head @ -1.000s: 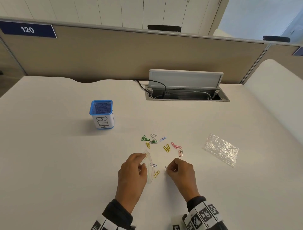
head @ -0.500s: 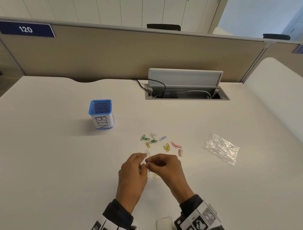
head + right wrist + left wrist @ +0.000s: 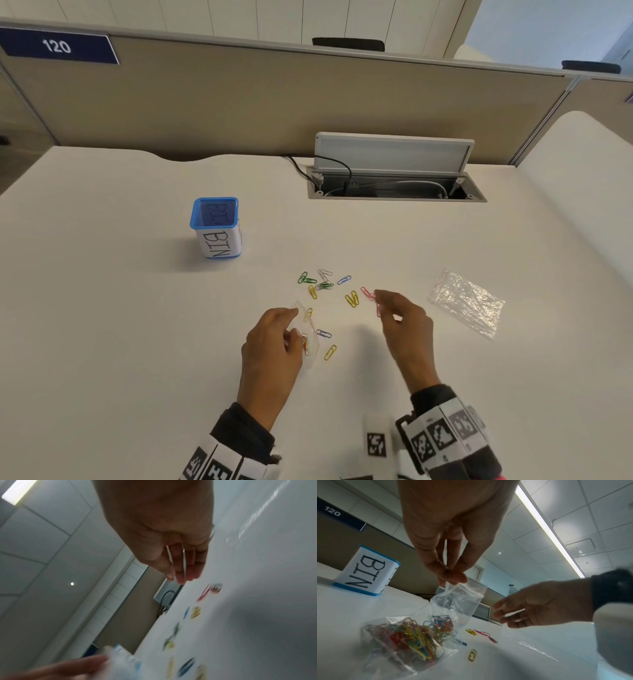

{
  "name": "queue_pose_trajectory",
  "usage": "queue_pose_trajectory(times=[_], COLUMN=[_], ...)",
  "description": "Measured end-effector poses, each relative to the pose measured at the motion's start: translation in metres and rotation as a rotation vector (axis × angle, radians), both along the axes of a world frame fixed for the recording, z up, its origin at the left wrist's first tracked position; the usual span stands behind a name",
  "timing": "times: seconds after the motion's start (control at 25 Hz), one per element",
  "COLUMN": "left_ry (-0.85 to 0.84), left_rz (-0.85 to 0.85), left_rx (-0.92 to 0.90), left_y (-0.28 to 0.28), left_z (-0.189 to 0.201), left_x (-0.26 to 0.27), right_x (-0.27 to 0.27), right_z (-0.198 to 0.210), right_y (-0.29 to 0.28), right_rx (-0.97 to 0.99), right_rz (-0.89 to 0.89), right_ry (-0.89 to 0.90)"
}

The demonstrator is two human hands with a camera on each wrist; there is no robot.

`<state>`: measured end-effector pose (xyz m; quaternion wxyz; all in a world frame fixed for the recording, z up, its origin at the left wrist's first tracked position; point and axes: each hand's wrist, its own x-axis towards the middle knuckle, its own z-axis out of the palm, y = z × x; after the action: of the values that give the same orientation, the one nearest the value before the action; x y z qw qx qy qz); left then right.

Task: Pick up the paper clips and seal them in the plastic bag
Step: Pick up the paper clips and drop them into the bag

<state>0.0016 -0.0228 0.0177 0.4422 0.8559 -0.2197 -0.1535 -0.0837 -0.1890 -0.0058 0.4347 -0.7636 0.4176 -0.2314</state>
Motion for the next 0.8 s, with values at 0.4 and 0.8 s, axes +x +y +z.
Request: queue_pose_trajectory(times=[0.4,0.8], left_ry=[0.020,0.016], left_rz=[0.013,-0.020], left_rx=[0.000,0.016], left_y=[0.001,-0.001], left_z=[0.003,0.000], left_x=[0.000,-0.002], right_x=[-0.004,-0.007], right_z=[-0.037,-0.040], right_y=[-0.016,0.015], right_rx=[-0.231,-0.393], right_rz=[0.536,0.402], right_ry=[0.612,0.468])
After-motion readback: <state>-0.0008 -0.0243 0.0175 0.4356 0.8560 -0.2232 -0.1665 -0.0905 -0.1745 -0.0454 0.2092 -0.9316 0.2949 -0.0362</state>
